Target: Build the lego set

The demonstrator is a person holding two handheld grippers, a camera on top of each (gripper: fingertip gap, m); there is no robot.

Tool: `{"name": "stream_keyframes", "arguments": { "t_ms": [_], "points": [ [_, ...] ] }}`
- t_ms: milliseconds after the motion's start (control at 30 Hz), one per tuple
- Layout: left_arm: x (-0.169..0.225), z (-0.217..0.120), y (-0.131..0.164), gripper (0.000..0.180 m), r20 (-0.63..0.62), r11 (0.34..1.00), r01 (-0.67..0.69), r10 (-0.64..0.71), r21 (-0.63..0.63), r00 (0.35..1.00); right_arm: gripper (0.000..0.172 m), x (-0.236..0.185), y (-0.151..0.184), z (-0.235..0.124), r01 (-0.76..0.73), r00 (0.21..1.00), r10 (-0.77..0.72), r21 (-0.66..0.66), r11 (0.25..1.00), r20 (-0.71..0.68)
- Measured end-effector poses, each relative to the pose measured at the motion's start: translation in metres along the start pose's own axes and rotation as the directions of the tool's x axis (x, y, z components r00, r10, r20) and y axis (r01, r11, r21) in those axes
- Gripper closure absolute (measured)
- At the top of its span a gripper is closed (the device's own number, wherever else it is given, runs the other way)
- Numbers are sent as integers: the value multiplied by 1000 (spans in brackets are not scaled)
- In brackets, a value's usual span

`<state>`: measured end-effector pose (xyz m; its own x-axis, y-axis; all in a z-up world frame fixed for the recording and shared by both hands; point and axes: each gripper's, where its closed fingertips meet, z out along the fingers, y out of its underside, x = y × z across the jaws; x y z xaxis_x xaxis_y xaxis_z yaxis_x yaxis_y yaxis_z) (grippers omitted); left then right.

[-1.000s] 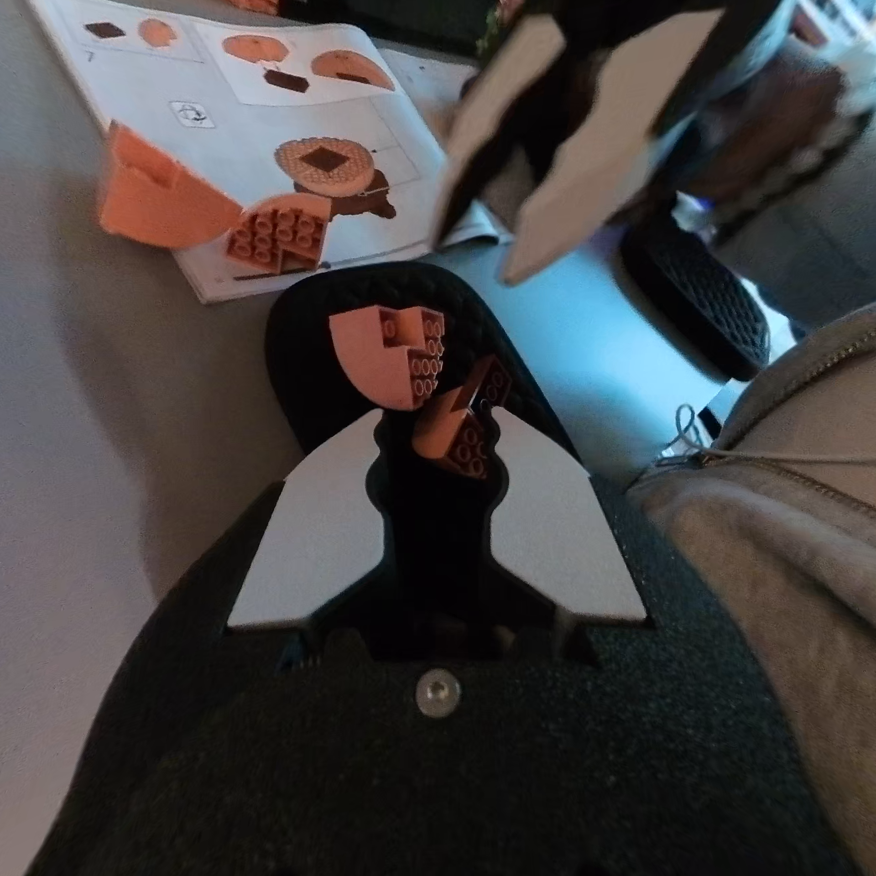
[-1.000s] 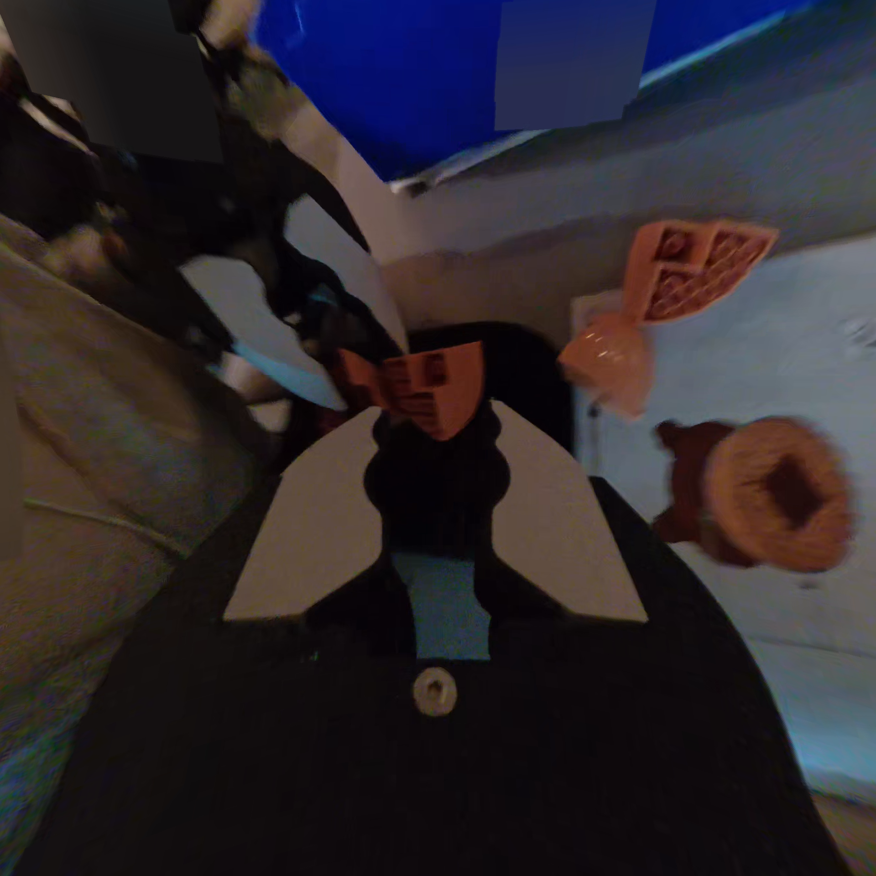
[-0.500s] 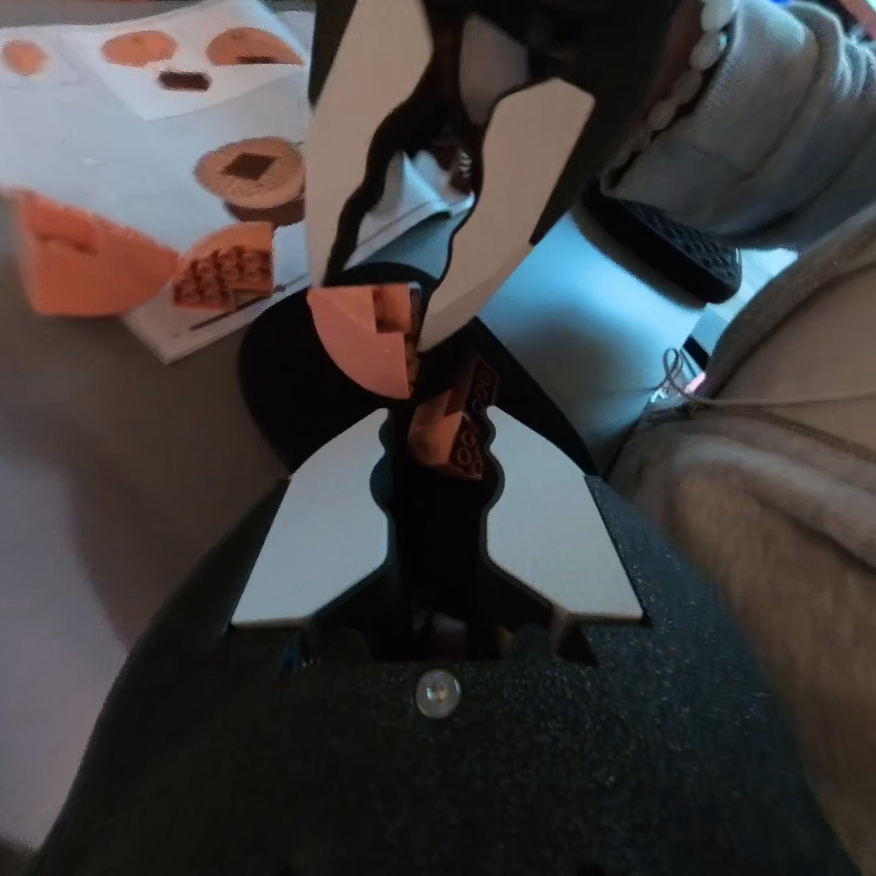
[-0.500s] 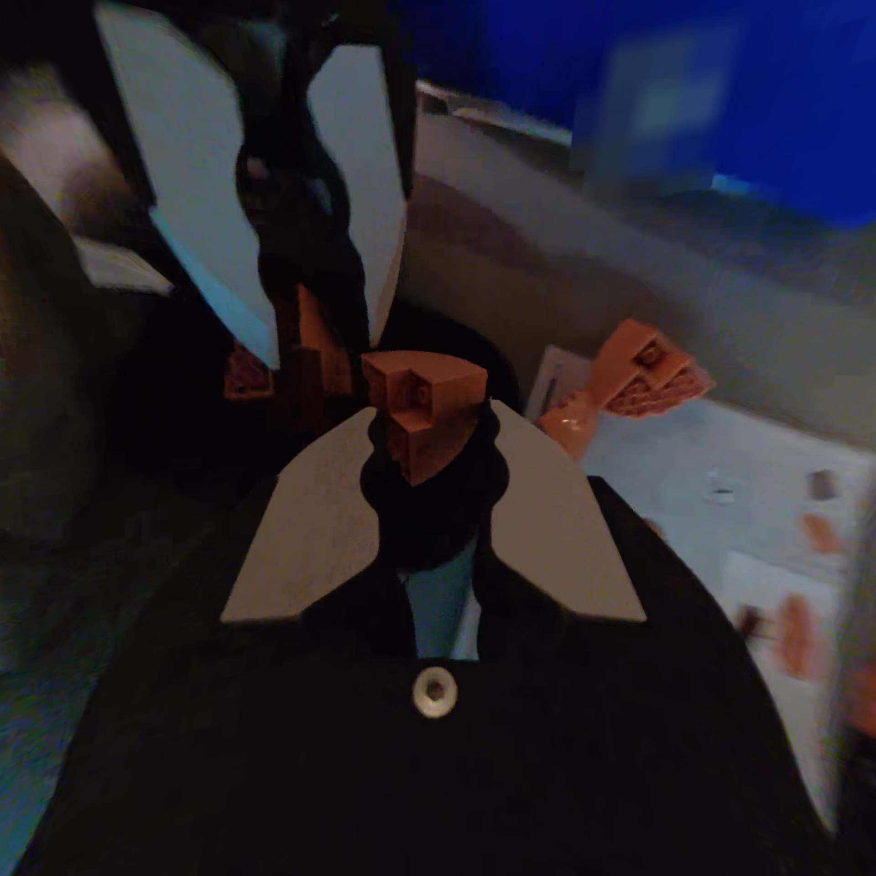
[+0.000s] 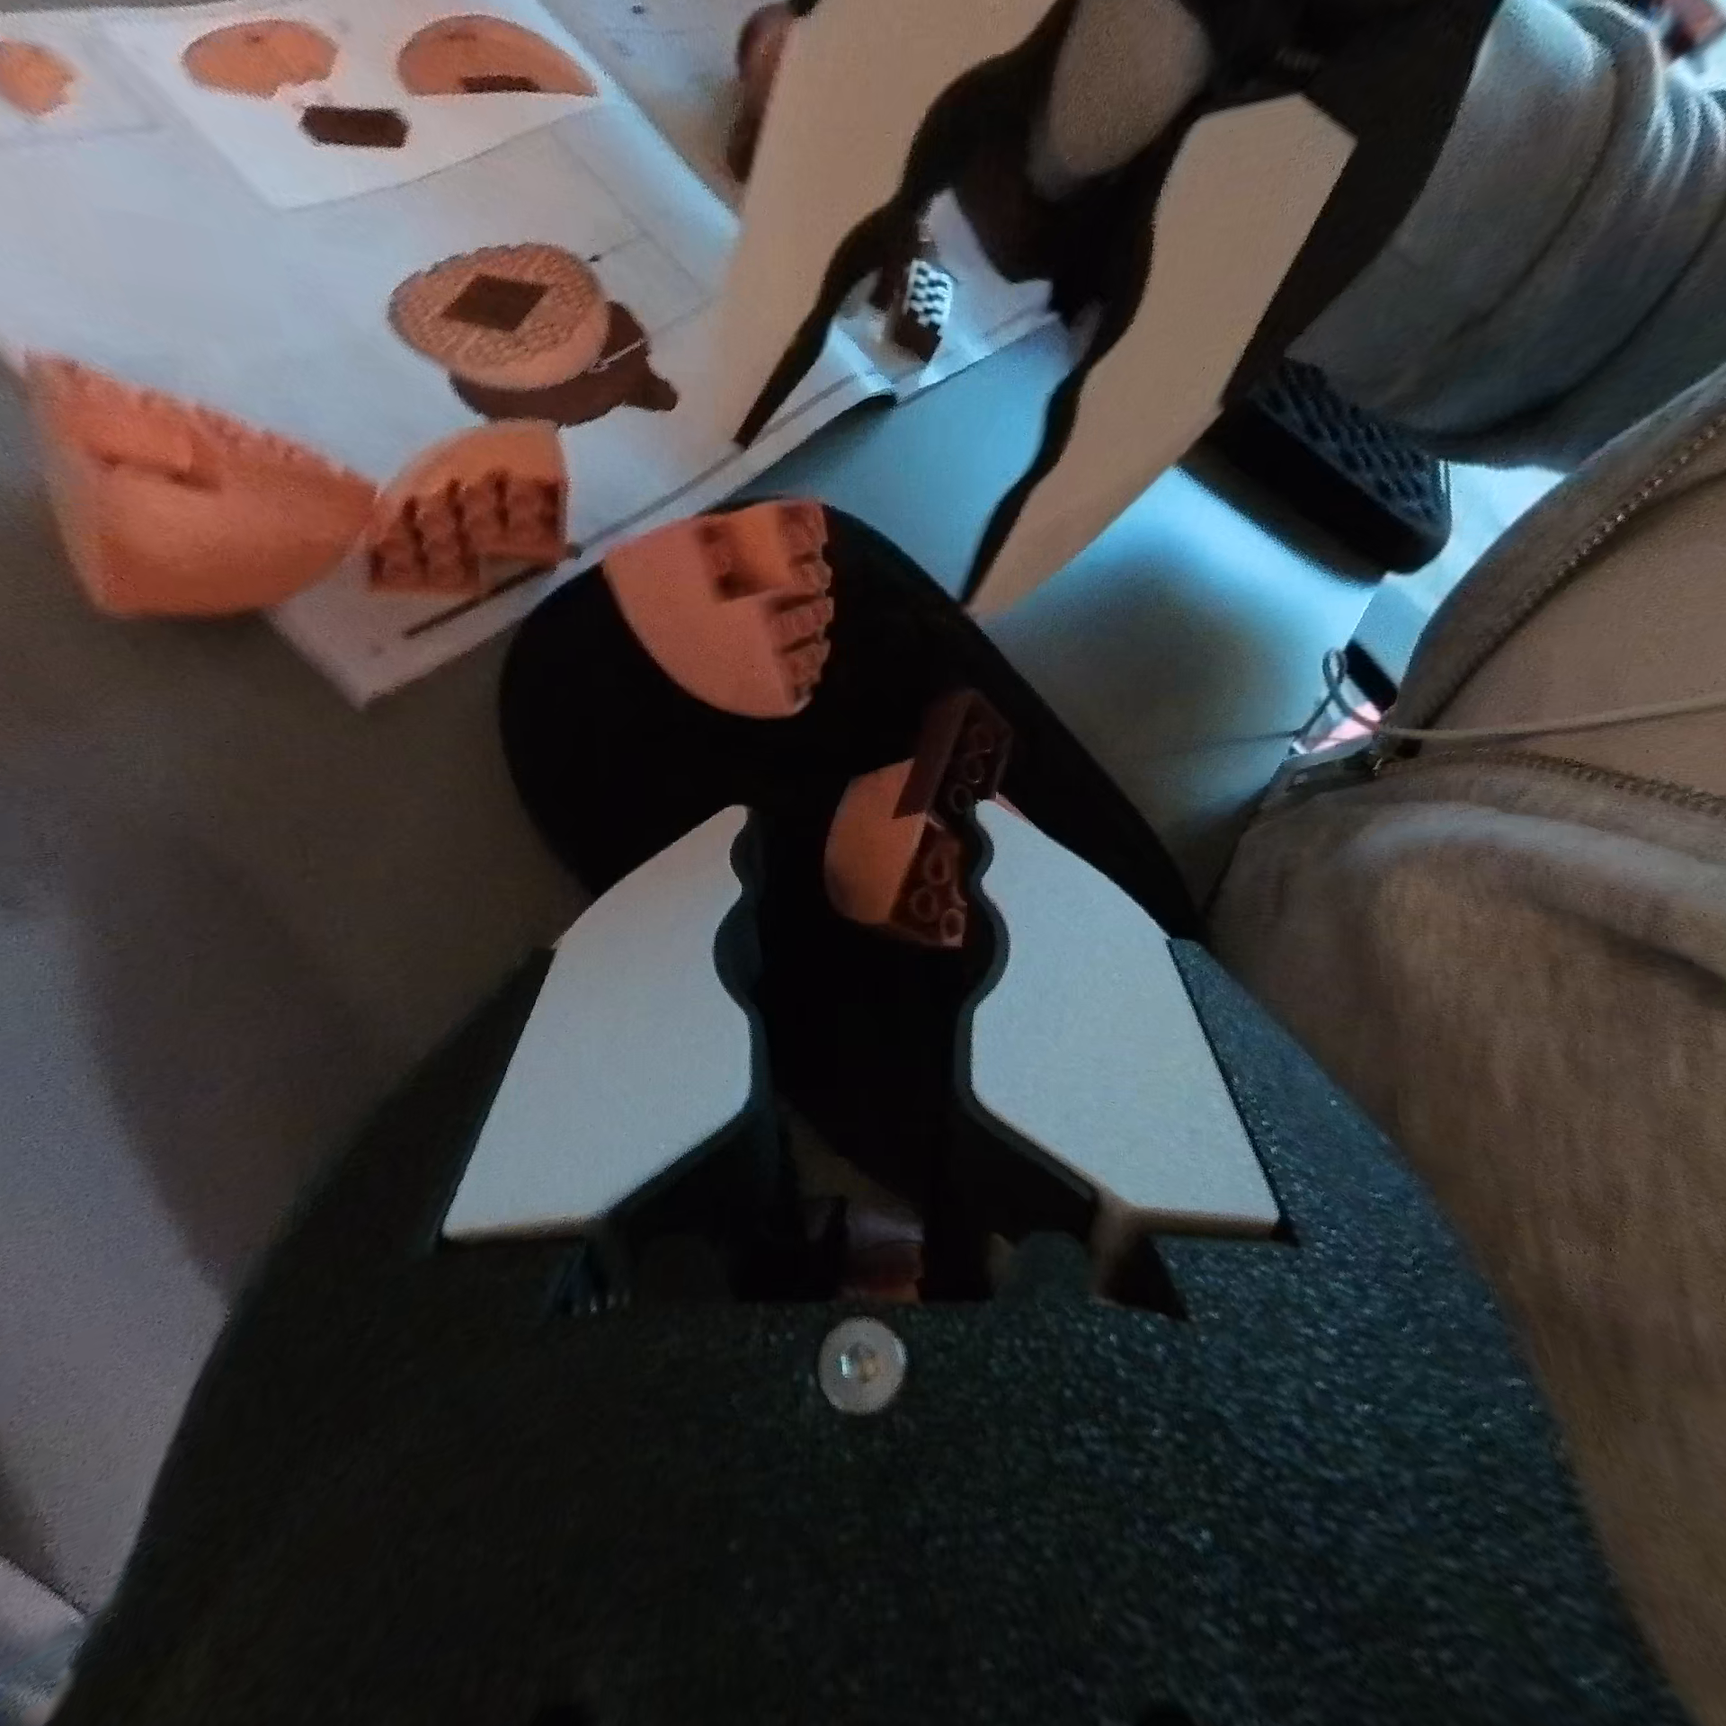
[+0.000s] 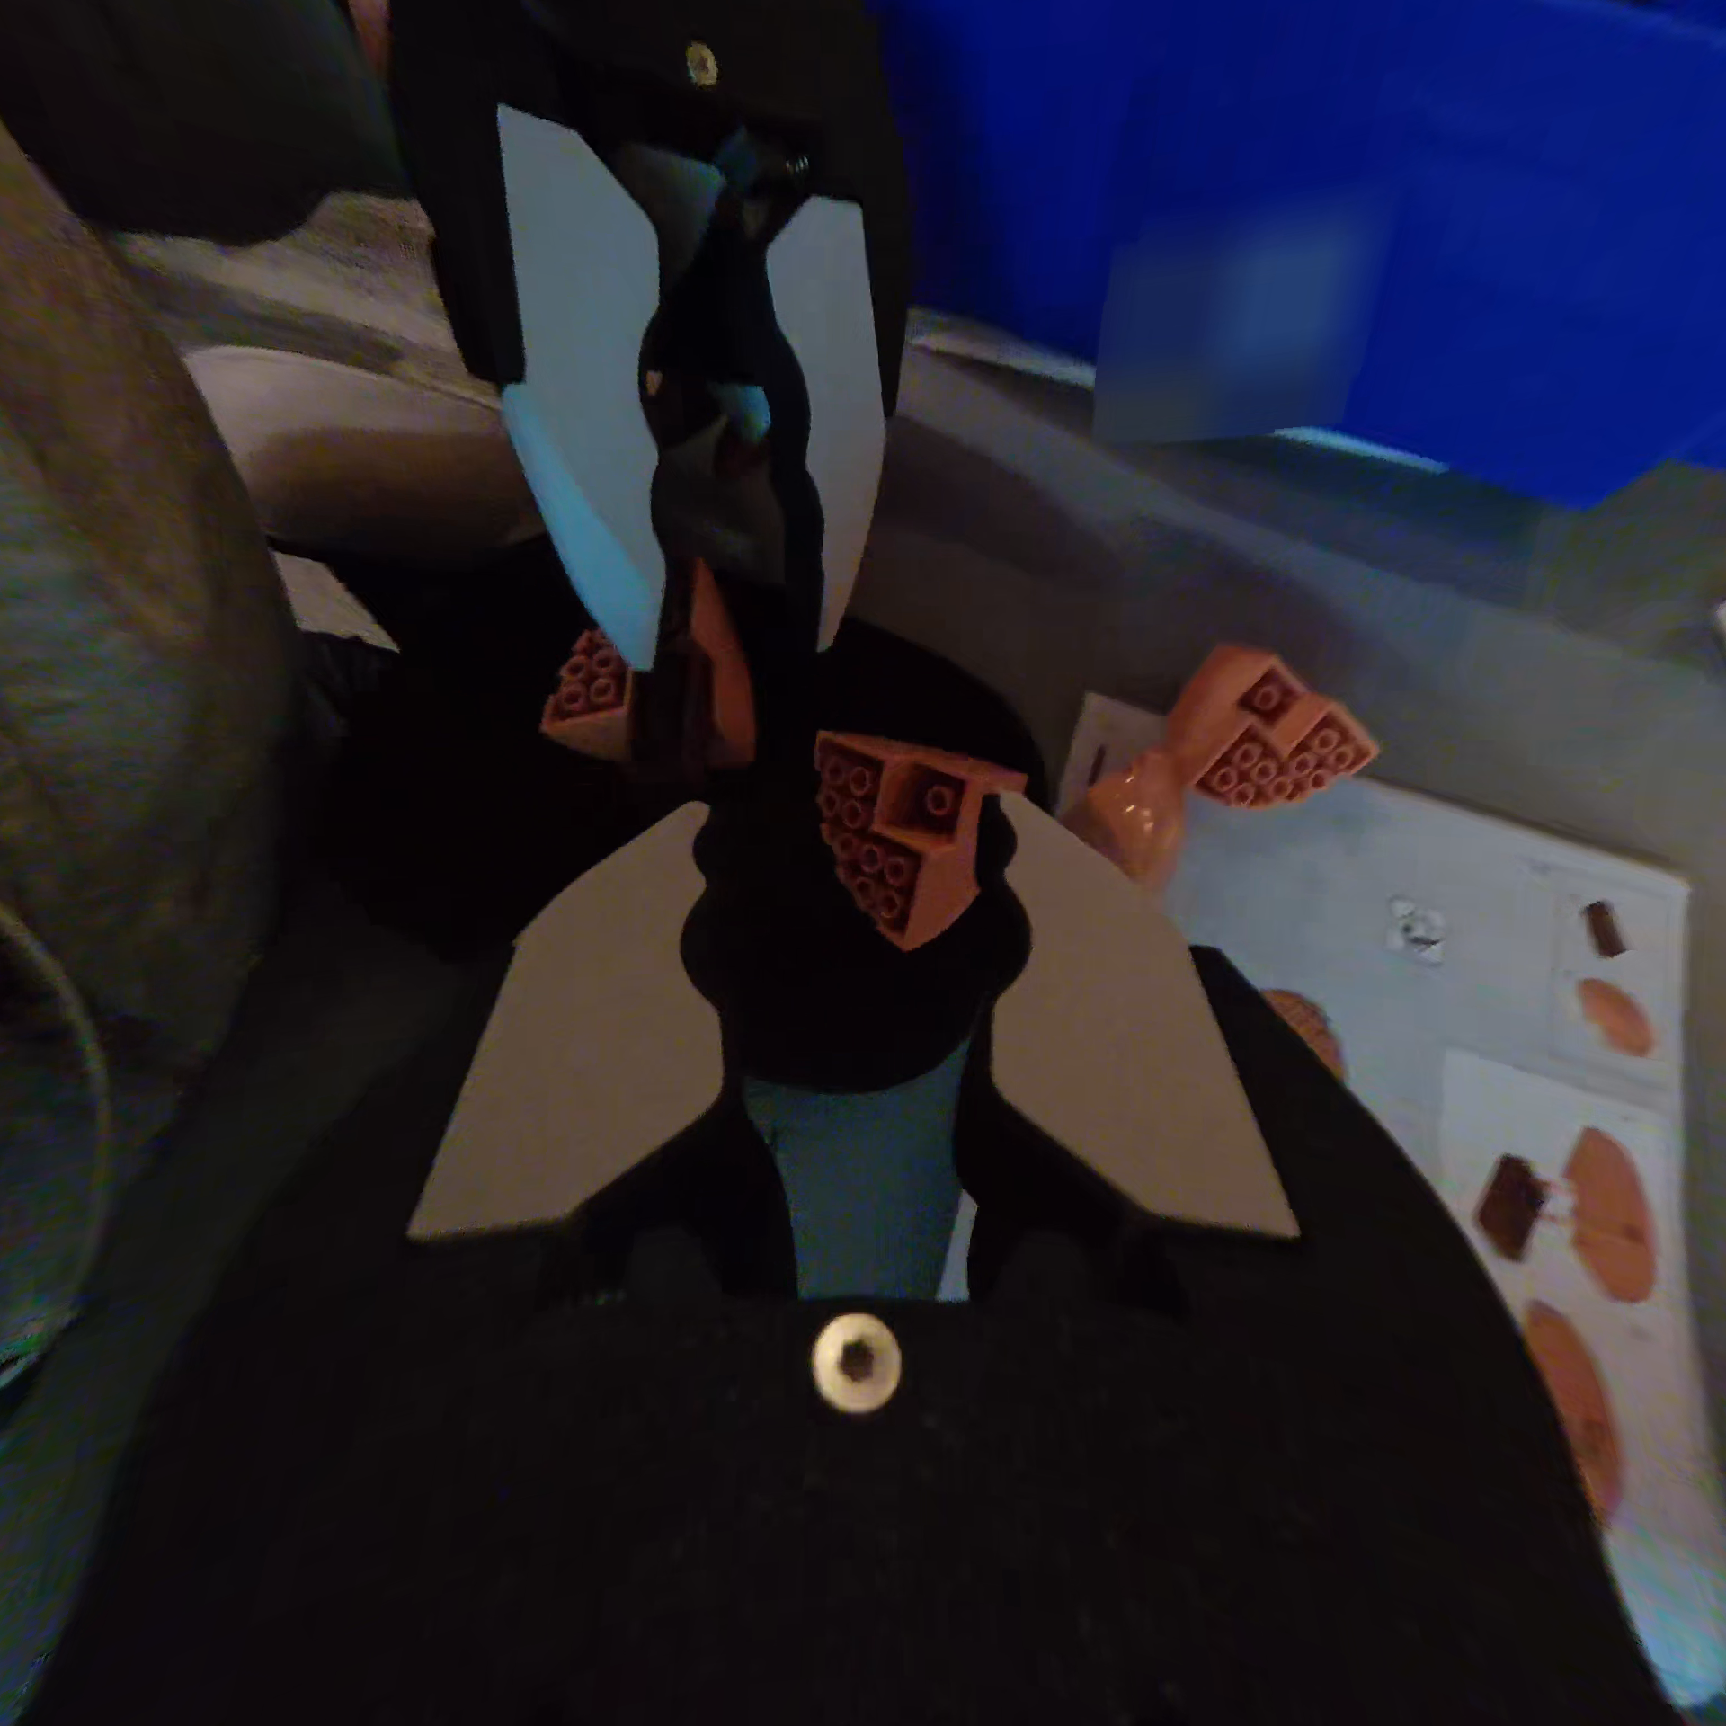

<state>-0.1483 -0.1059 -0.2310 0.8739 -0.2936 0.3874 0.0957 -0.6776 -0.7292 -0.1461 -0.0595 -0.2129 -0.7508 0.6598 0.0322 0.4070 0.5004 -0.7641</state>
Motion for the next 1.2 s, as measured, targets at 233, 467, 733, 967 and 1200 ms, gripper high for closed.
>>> {"name": "stream_keyframes", "arguments": {
  "t_ms": [233,467,733,967,1200],
  "points": [
    [0,-6,7,144,26,994,36,-39,106,999,136,5,18,2,-181,983,182,28,983,-41],
    [2,-4,6,146,43,988,44,-51,150,998,133,6,18,24,-91,996,90,-59,994,-27],
    [4,2,1,155,74,973,149,-164,176,984,135,-18,33,3,-175,985,168,-314,933,-48],
    [2,7,-4,157,147,983,145,-161,113,976,135,-21,30,4,8,999,13,-431,902,45],
    [0,7,-6,158,152,990,126,-133,58,979,127,-16,14,3,130,984,-92,-262,956,153]
  ]
}}
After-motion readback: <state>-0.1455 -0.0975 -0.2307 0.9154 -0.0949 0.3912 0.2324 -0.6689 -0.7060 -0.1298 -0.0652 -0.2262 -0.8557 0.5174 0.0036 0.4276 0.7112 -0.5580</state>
